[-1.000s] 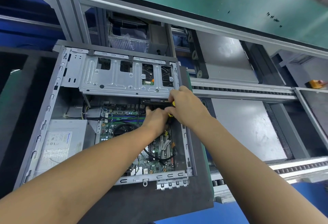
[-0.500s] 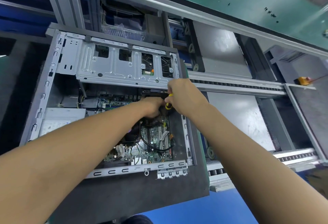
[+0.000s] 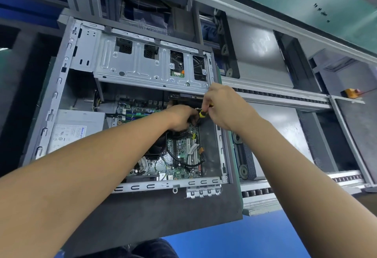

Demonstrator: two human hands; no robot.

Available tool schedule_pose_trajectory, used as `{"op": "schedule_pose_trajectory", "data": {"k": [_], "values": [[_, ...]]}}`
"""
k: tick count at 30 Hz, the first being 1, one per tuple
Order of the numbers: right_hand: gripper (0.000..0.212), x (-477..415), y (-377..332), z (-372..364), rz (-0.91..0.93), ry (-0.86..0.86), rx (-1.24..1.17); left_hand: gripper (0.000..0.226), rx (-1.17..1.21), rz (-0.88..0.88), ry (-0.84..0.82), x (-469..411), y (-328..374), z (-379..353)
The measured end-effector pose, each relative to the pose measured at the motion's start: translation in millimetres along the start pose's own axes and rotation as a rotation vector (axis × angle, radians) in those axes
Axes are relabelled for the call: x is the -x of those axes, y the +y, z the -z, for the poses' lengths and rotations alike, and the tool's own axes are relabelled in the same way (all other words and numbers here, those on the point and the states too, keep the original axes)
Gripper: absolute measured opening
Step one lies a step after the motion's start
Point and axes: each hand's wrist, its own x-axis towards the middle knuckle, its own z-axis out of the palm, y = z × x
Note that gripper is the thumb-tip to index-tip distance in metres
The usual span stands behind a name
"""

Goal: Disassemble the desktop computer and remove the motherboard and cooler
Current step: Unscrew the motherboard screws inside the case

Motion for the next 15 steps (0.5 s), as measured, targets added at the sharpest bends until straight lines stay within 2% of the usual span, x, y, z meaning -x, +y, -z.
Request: {"op": "schedule_pose_trajectory", "data": {"k": [6,8,11,15], "values": [[0.018,1,-3,-12,-0.054,0.197,-0.086,0.019,-0.012,-0.018,0.011,-4,-1,-1],[0.028,-1,-5,-17,-0.145,0.242,-0.032,0.019,-0.006,-0.01,0.001,-4,-2,-1],[0.043,1,-5,-25,-0.35,0.186,0.061,0.021,0.004,0.001,-0.01,-2,-2,-1],[0.057,6,-8,-30,-0.345,0.21,0.338,0.021,0.034,0.001,0.0,-1,-1,1]]}}
